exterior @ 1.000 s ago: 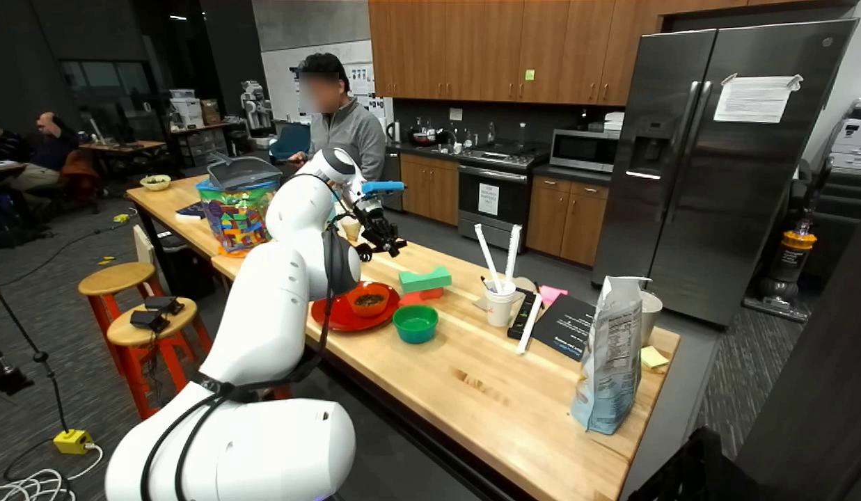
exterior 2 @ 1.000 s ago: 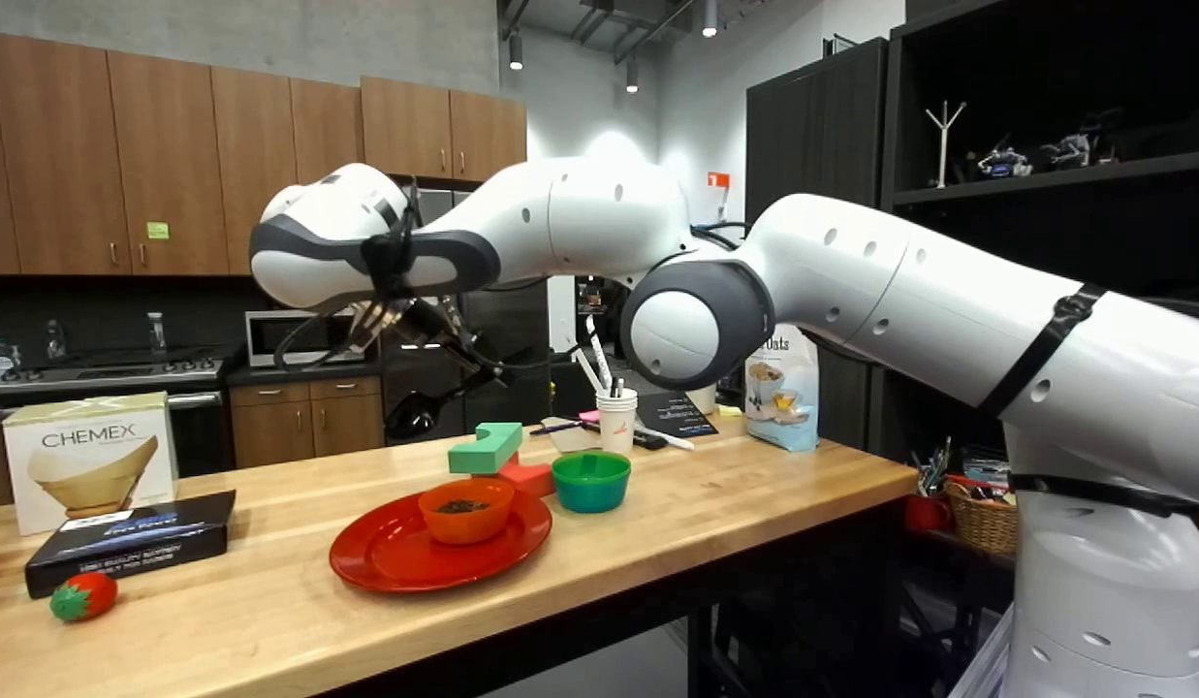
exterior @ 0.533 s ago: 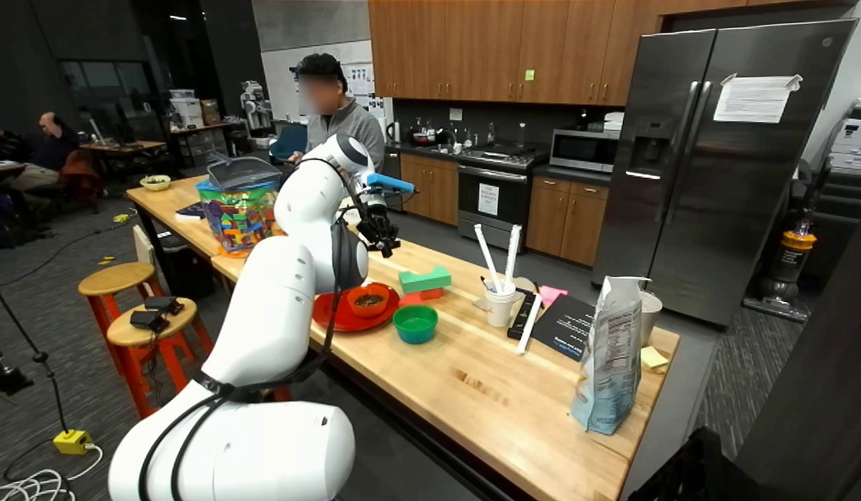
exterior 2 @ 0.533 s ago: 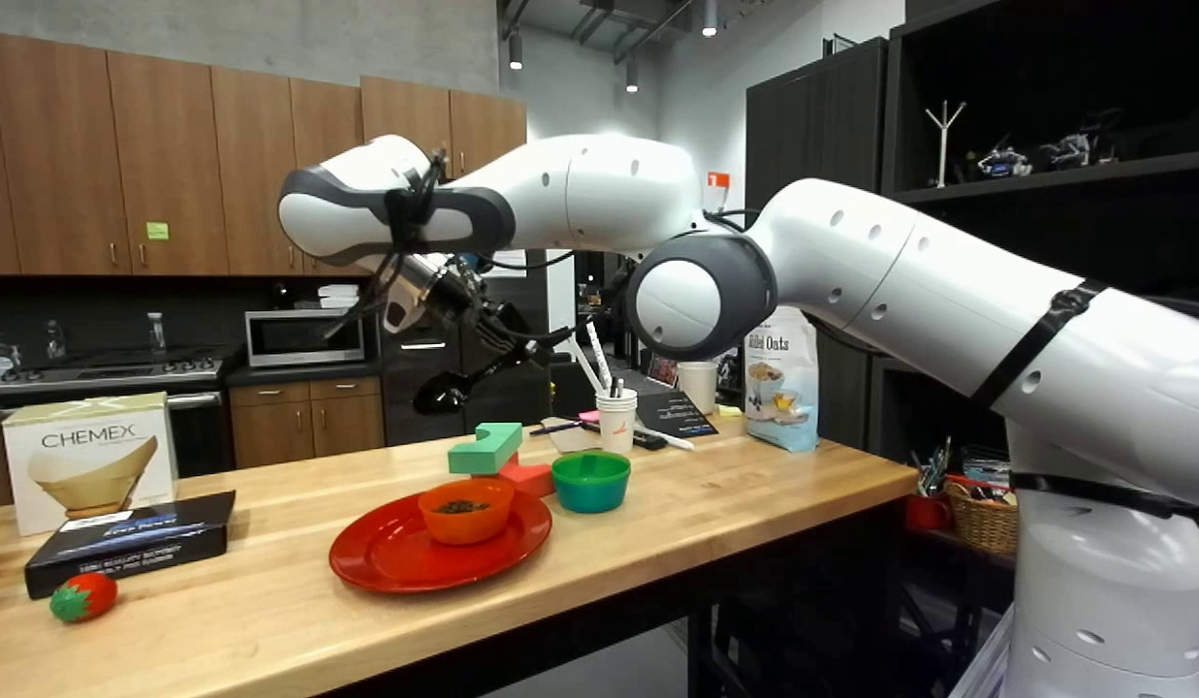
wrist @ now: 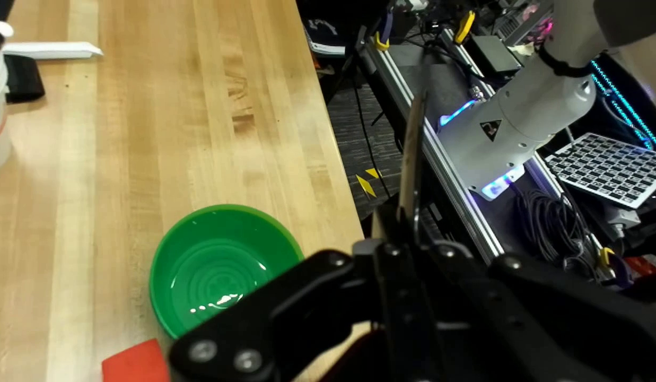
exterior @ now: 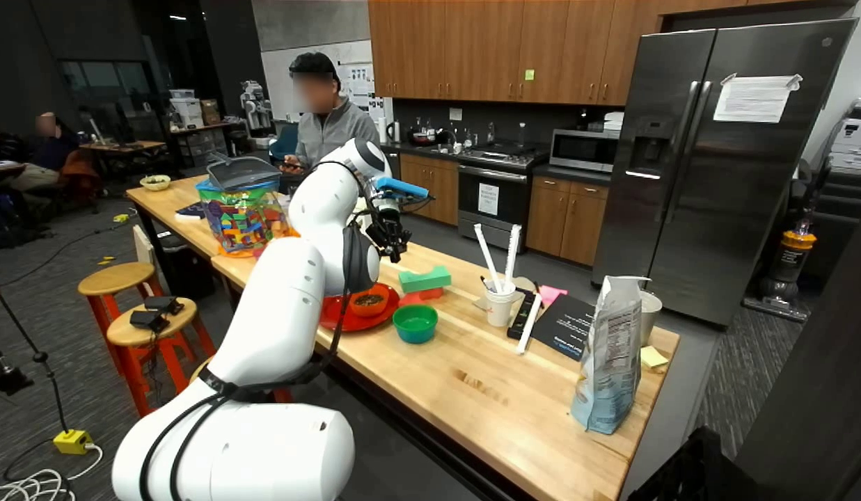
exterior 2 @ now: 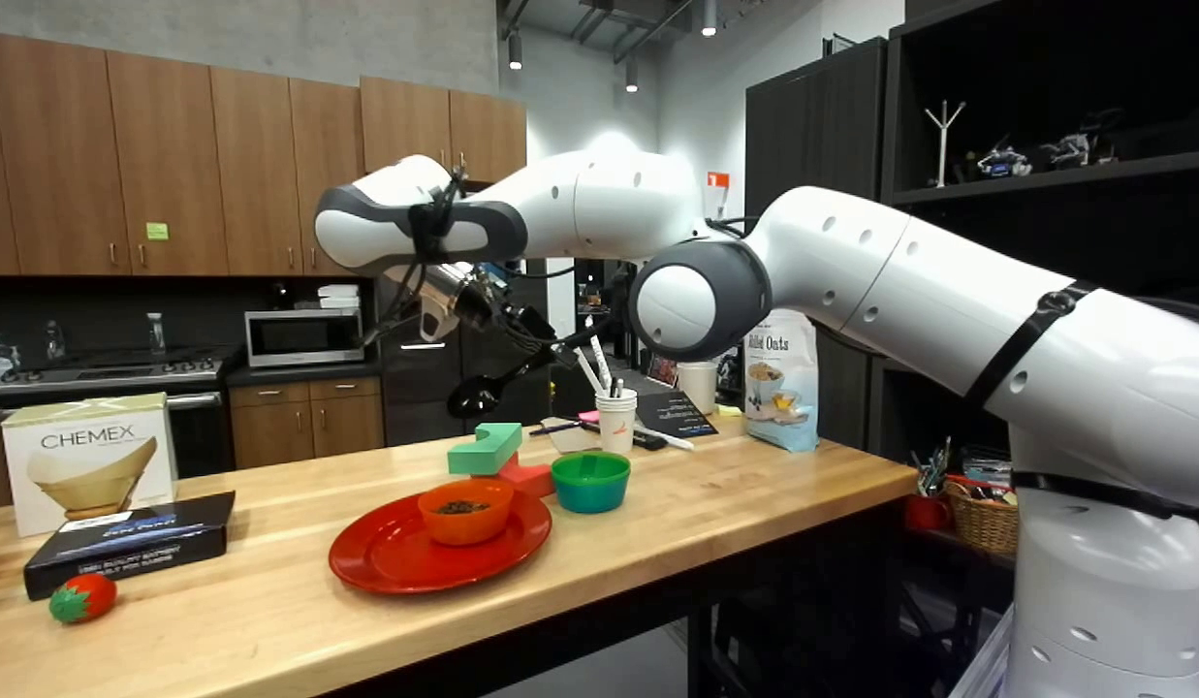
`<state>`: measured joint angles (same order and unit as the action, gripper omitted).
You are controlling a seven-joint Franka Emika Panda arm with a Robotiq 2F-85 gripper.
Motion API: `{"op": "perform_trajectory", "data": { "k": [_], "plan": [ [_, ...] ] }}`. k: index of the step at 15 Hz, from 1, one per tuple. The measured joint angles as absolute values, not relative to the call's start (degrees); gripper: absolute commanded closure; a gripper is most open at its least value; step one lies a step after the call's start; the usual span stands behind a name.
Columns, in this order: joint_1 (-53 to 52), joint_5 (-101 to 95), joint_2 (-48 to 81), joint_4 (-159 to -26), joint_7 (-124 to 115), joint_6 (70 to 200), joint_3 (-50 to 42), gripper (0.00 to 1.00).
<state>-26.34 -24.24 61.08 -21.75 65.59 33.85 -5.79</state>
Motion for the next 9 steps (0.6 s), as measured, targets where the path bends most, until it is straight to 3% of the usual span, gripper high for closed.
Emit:
{"op": "perform_trajectory", "data": {
  "k": [9],
  "plan": [
    [-24.1, -20.0, 61.2, -21.5, 54.3, 29.3, -3.0, 0.99]
  ]
}}
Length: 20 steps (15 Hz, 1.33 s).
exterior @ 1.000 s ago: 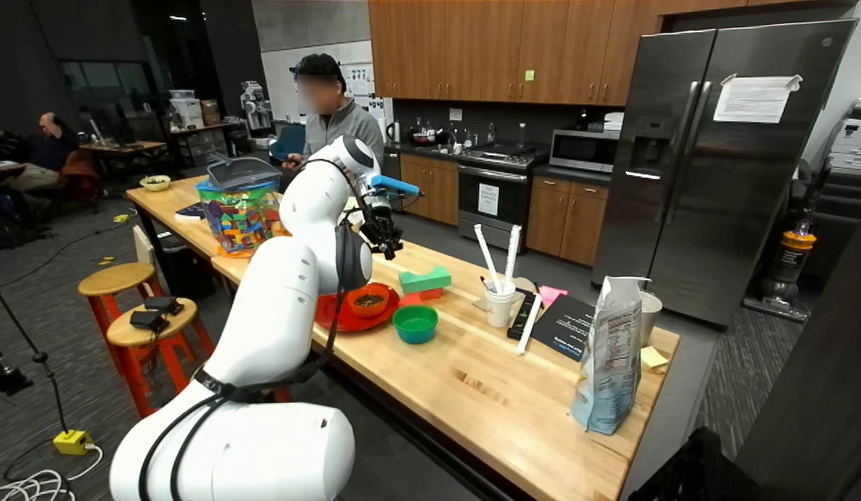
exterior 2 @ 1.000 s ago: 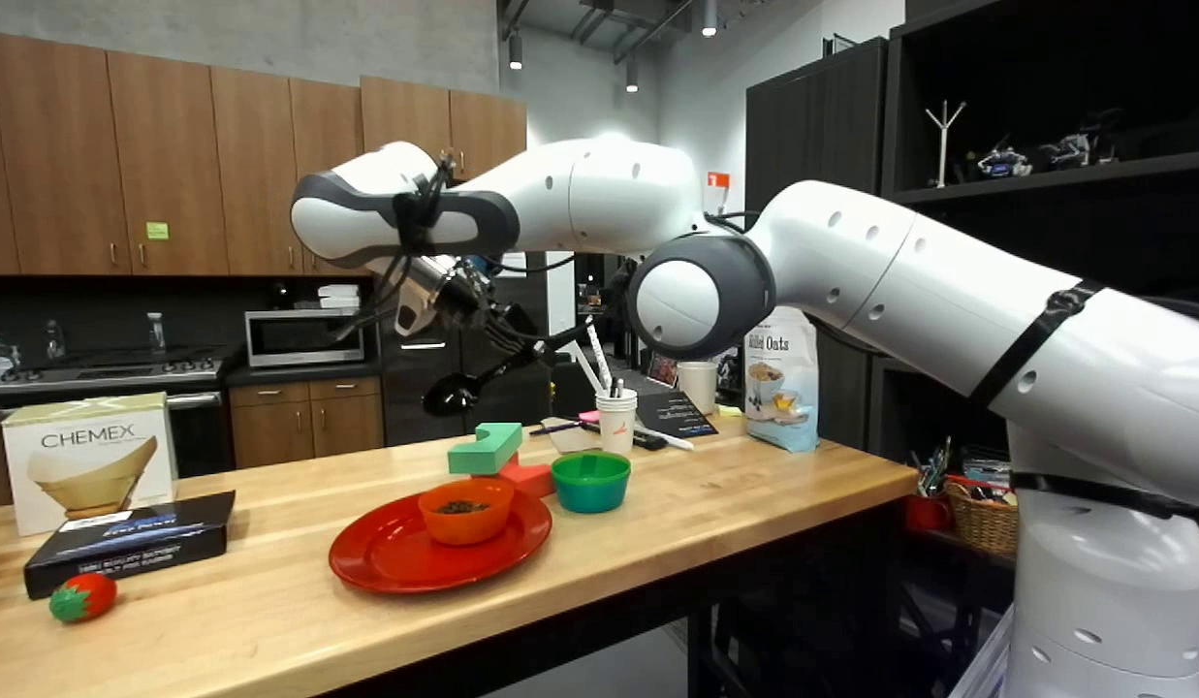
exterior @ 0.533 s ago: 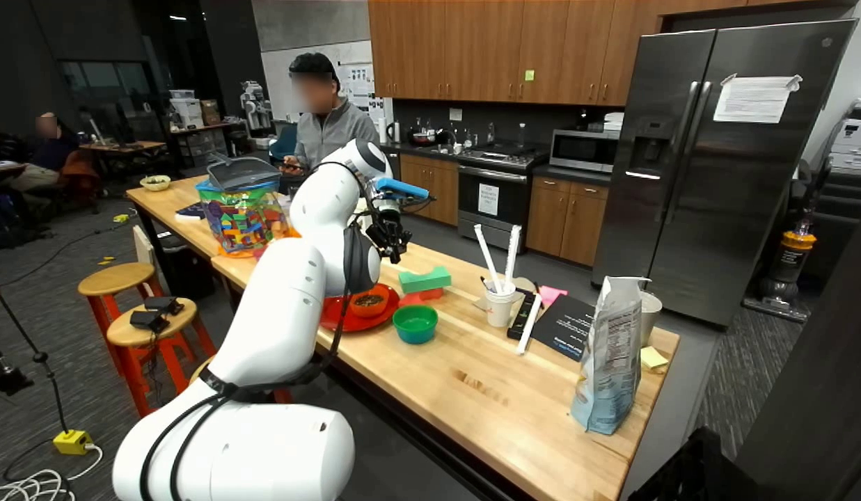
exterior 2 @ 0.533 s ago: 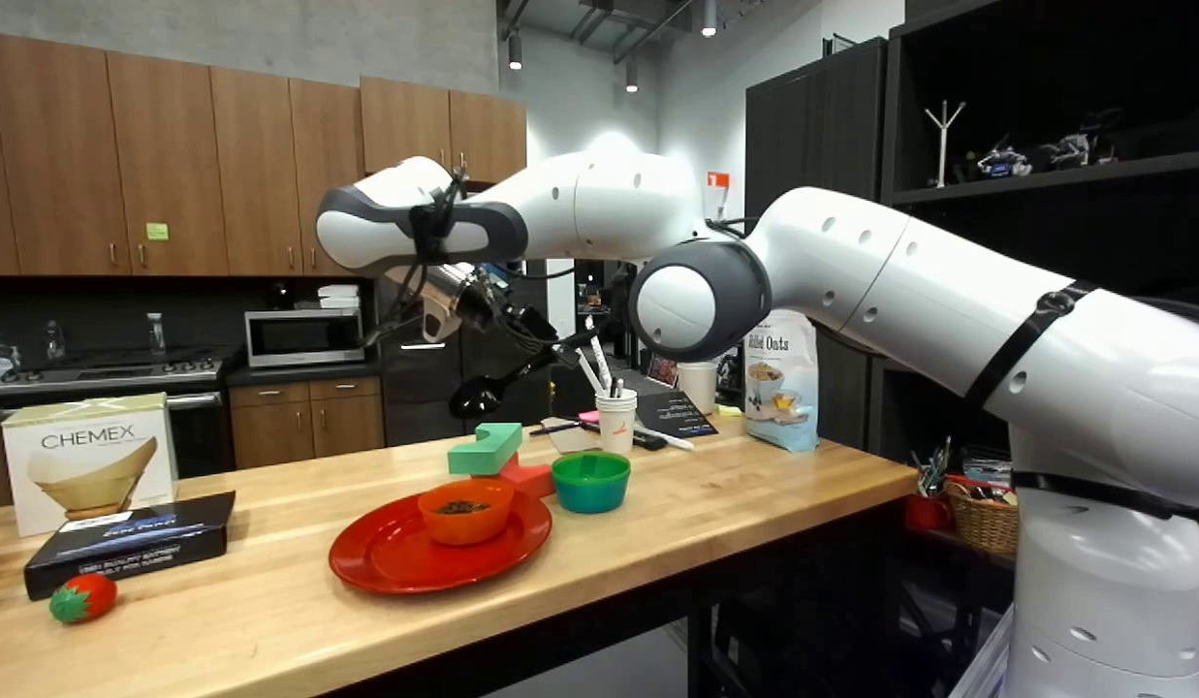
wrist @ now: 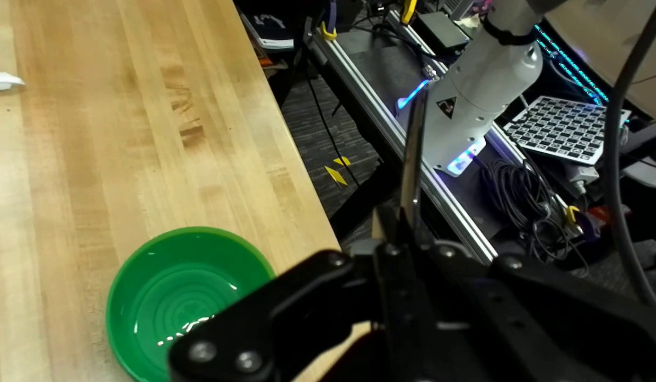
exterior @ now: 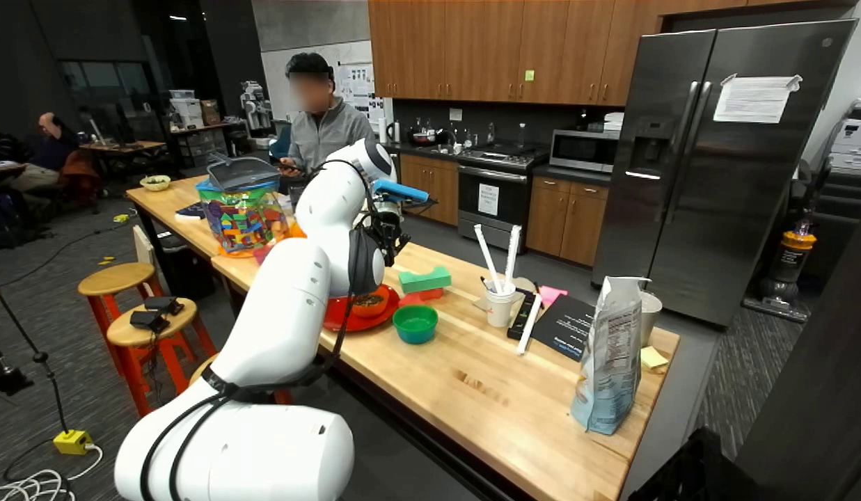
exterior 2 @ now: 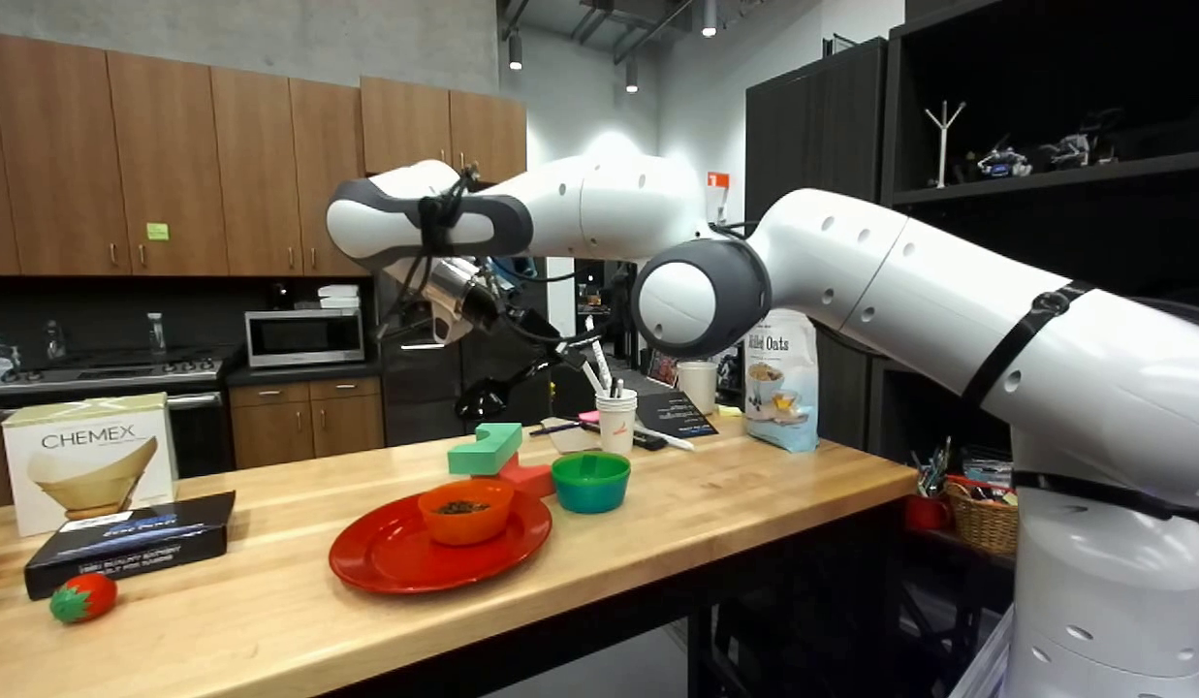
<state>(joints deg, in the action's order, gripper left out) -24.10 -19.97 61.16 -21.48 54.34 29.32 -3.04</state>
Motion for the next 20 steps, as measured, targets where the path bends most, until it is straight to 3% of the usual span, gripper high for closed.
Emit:
{"op": "perform_trajectory", "data": {
  "k": [20],
  "plan": [
    [-16.9, -4.3, 65.0, -21.7, 33.8, 17.7, 7.4, 0.99]
  ]
}}
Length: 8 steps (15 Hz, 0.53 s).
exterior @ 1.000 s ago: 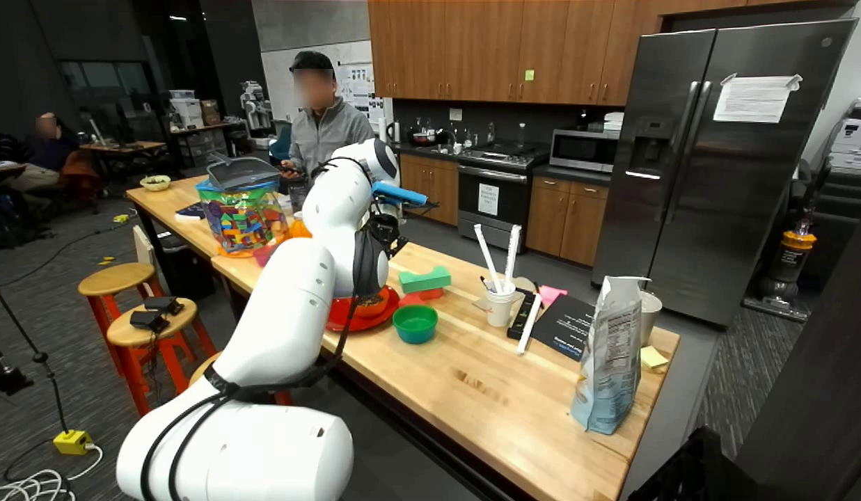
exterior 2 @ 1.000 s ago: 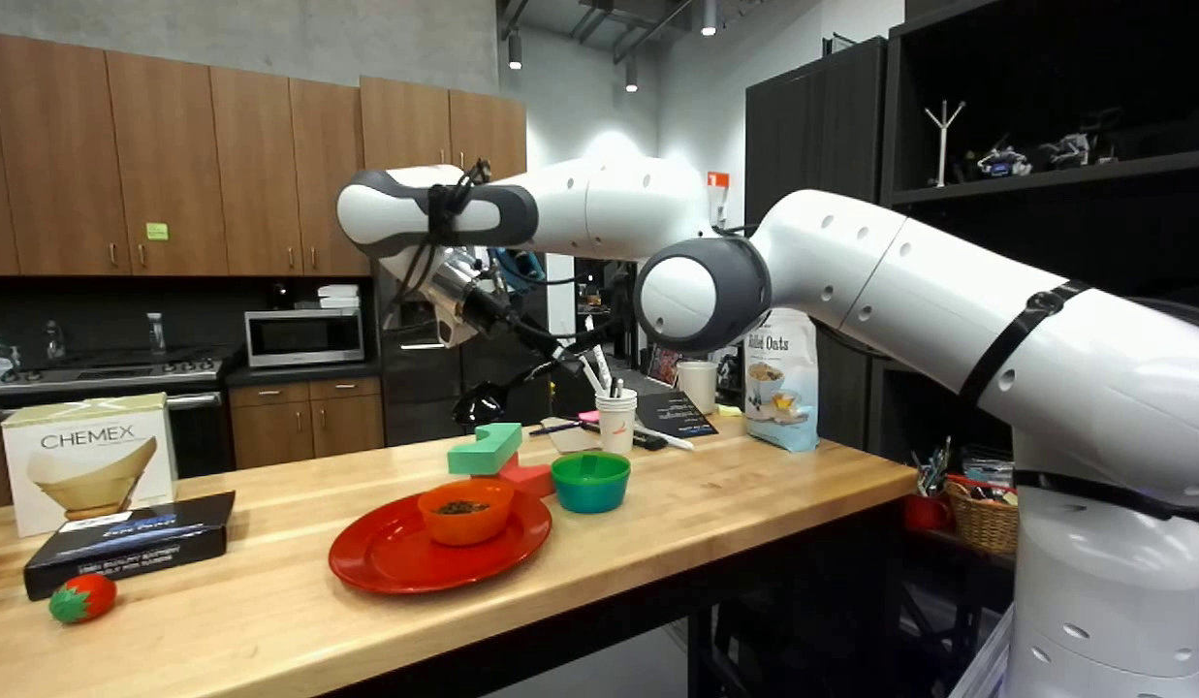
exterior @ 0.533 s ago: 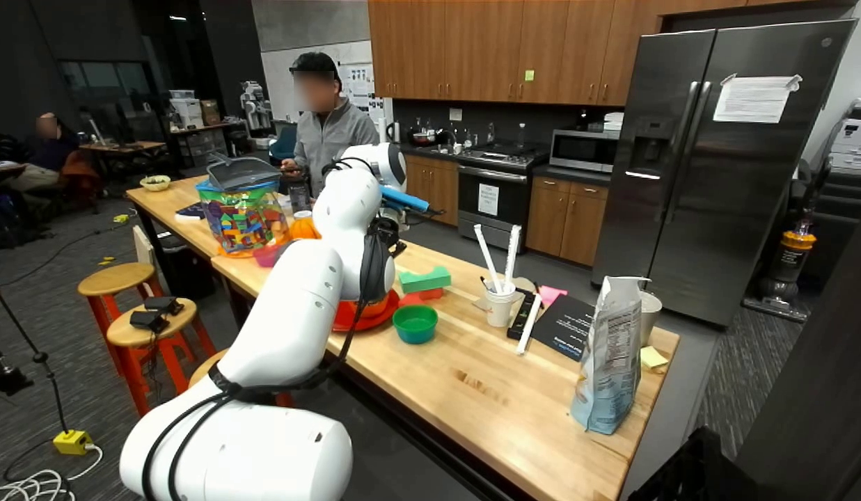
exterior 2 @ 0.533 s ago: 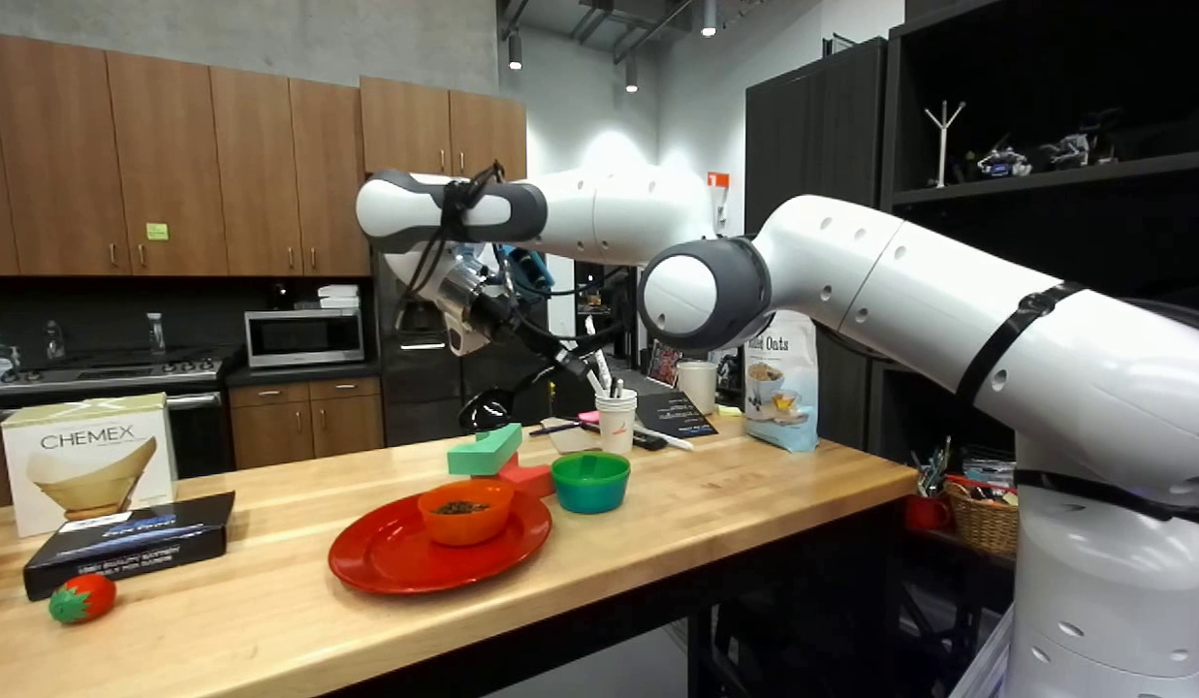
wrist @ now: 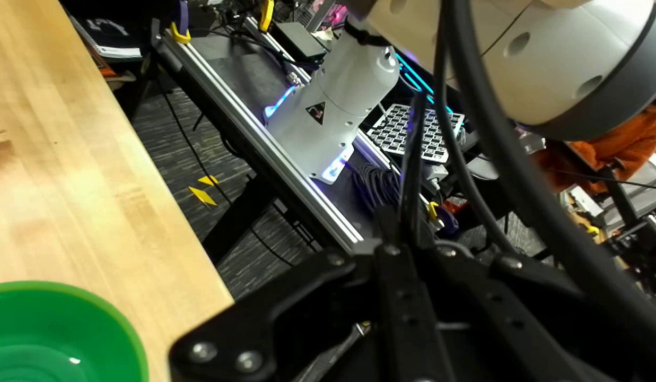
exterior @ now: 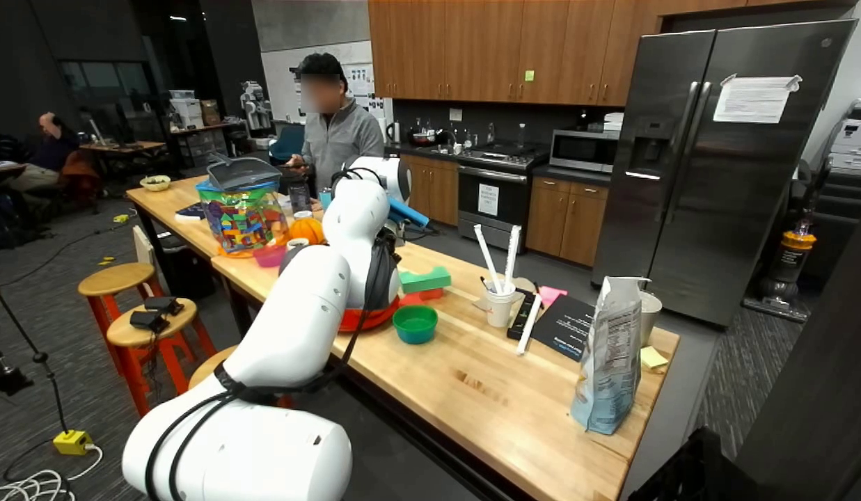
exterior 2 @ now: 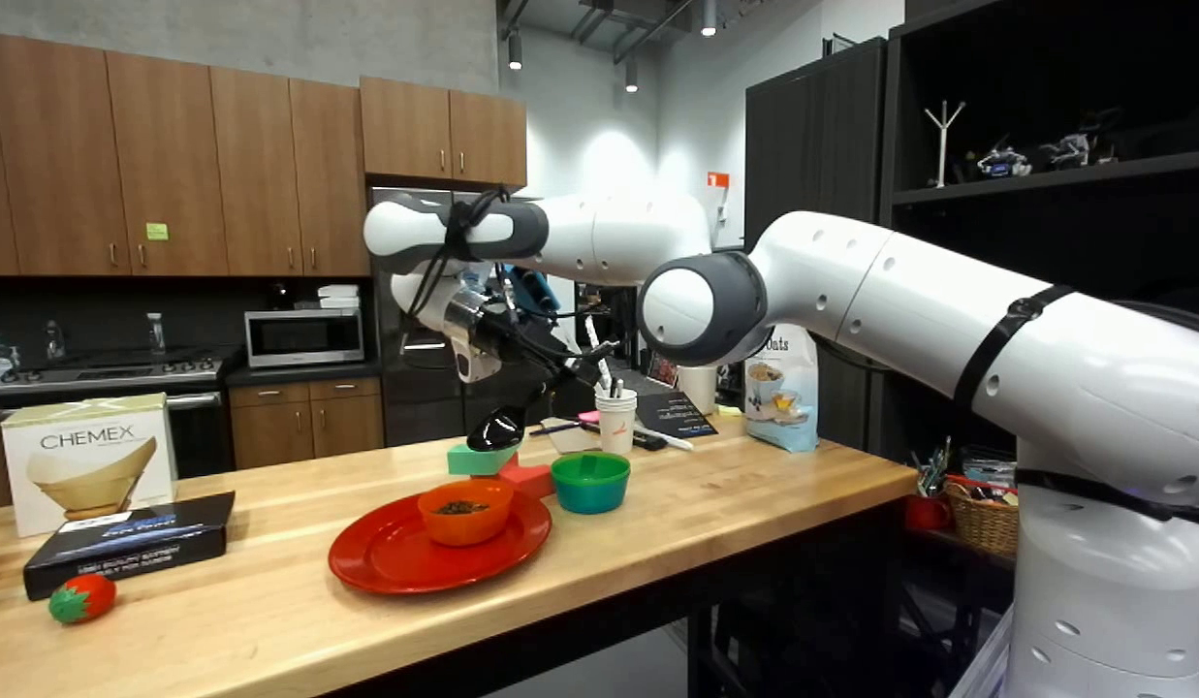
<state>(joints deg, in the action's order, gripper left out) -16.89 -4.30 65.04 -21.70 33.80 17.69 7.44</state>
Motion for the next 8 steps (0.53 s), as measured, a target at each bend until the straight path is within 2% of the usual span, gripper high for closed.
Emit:
{"op": "perform_trajectory", "data": {
  "k": [8],
  "plan": [
    [-16.4, -4.3, 65.9, -23.8, 34.9, 15.9, 8.7, 0.99]
  ]
}}
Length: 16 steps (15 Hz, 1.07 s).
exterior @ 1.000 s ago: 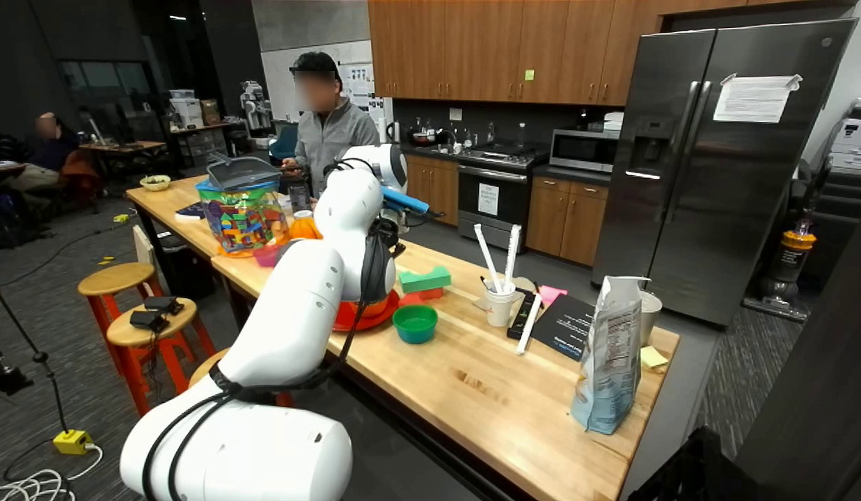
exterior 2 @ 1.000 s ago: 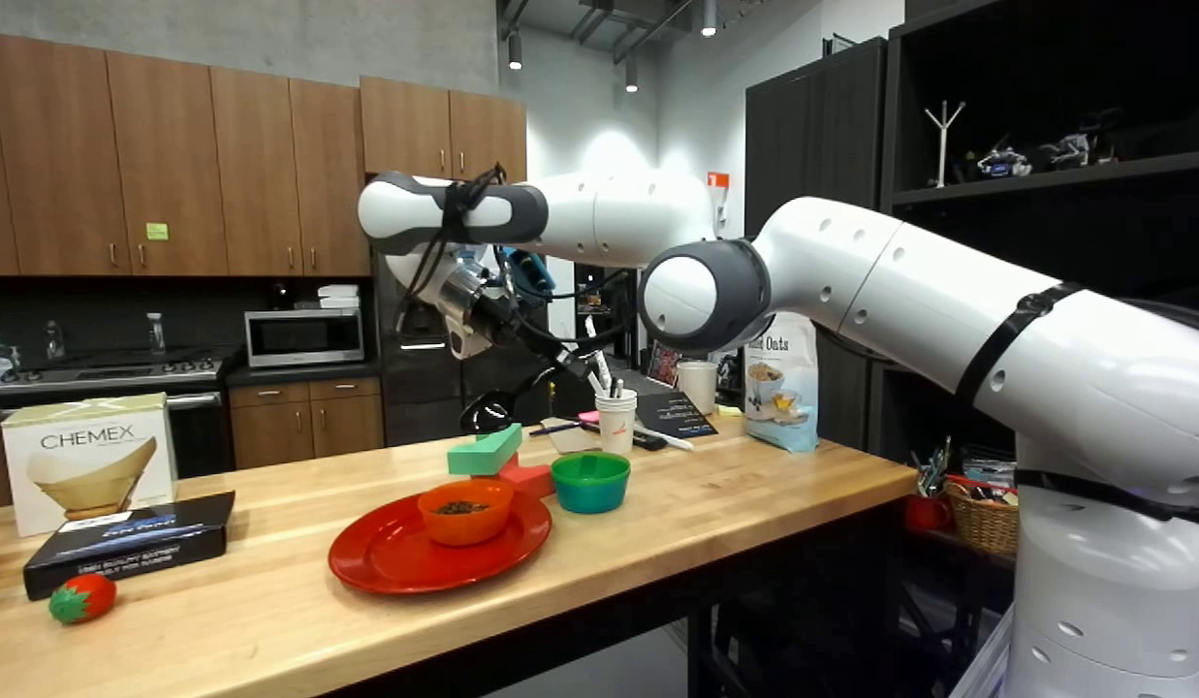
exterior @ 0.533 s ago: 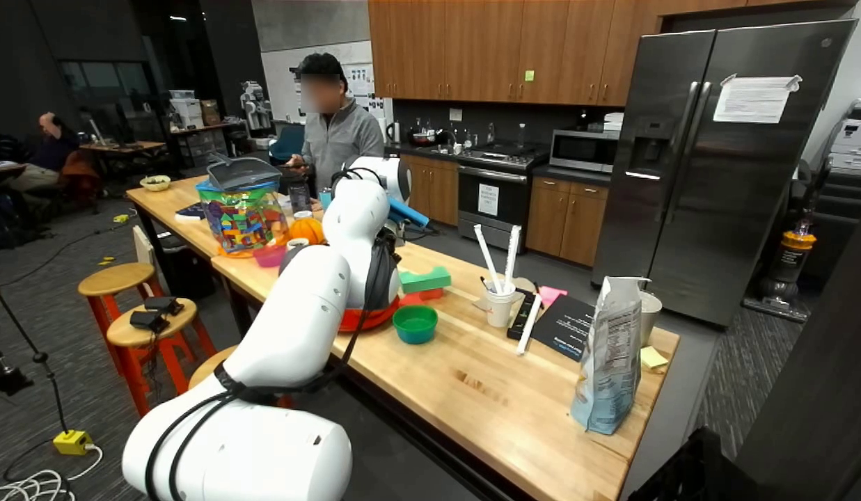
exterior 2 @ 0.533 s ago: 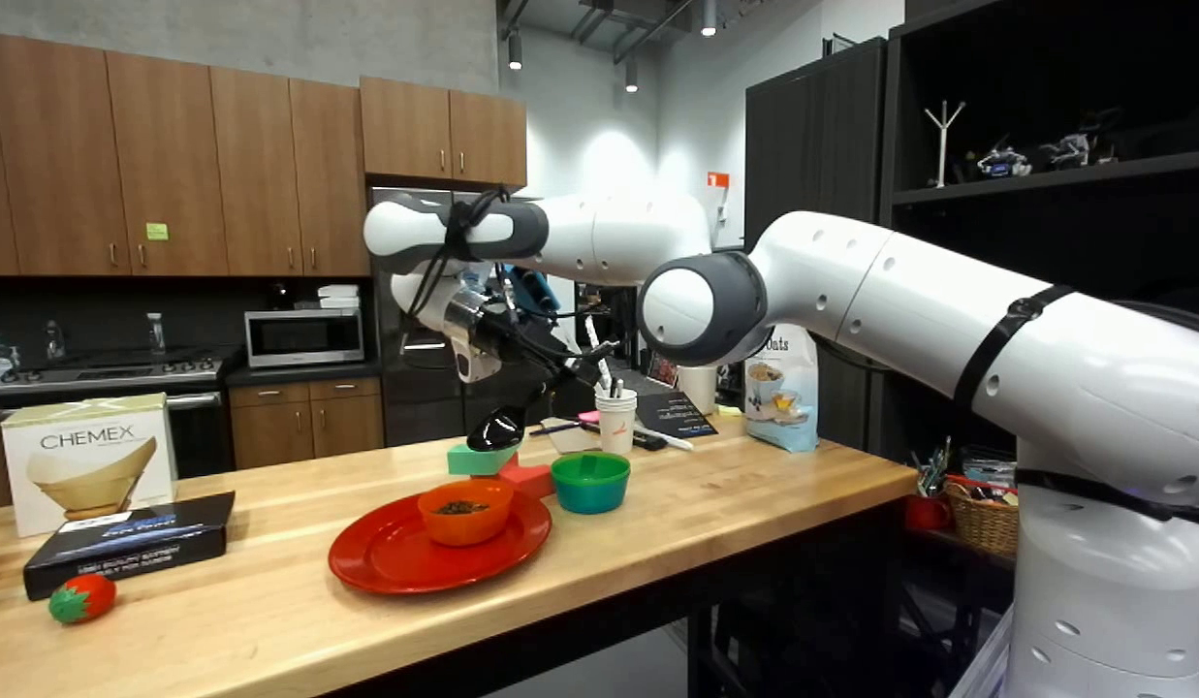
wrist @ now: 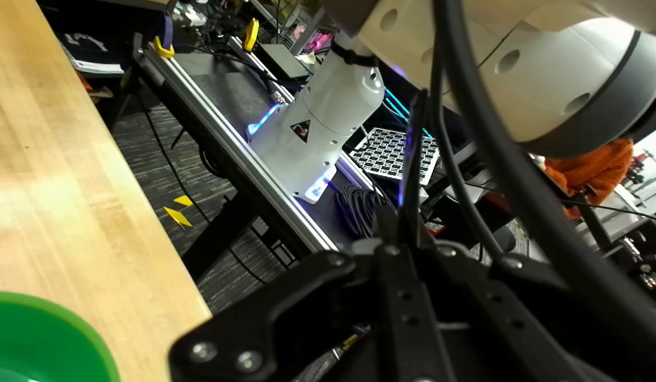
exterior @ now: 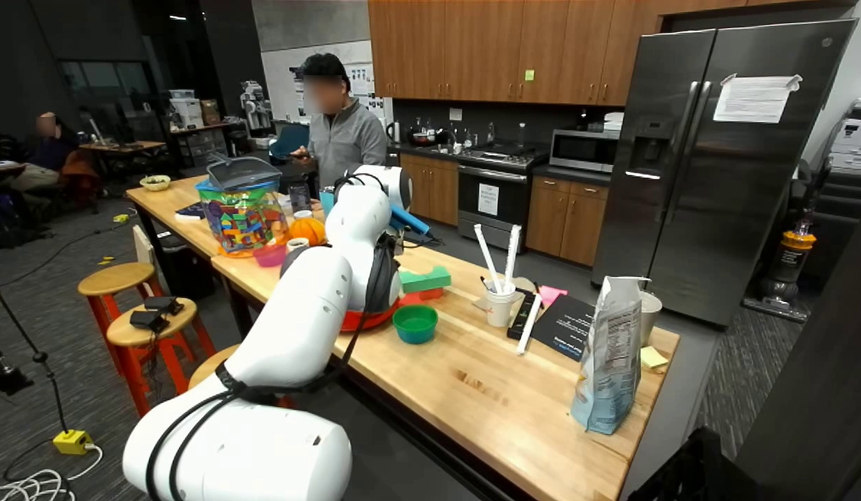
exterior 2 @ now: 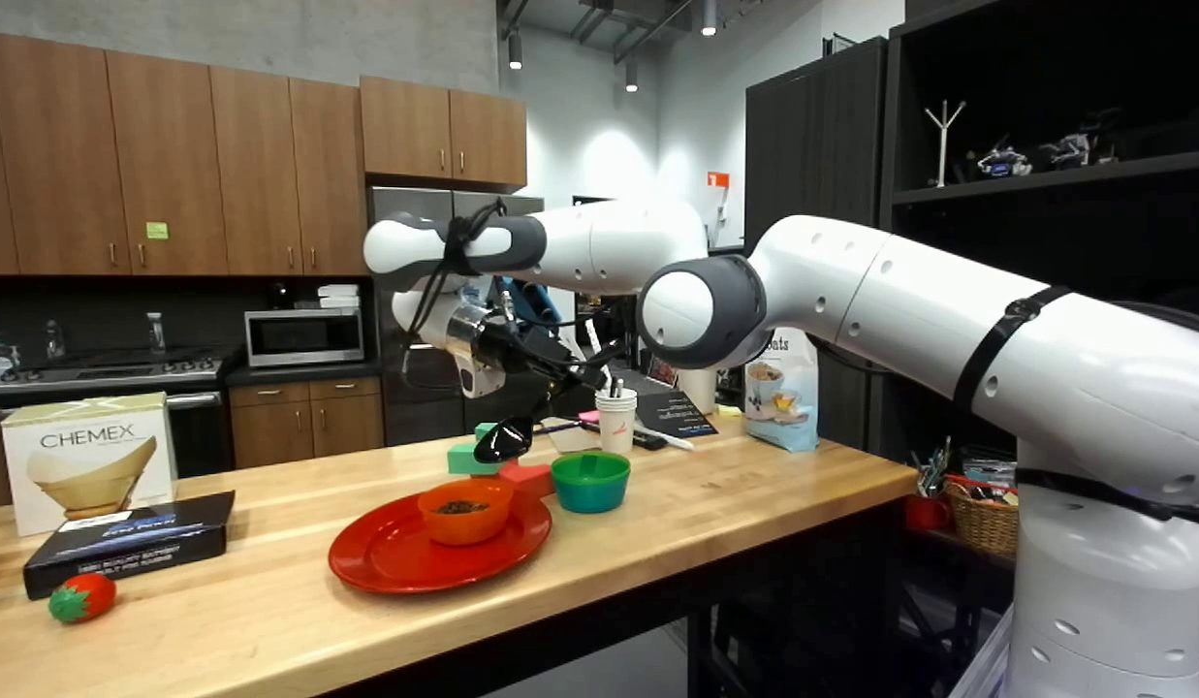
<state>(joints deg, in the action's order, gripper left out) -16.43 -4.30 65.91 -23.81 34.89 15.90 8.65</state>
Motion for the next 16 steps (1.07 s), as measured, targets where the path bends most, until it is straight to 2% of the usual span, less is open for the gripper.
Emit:
{"op": "perform_trajectory", "data": {
  "k": [16],
  "plan": [
    [-20.4, -16.9, 70.0, -21.8, 43.9, 35.4, 5.6, 0.99]
  ]
}}
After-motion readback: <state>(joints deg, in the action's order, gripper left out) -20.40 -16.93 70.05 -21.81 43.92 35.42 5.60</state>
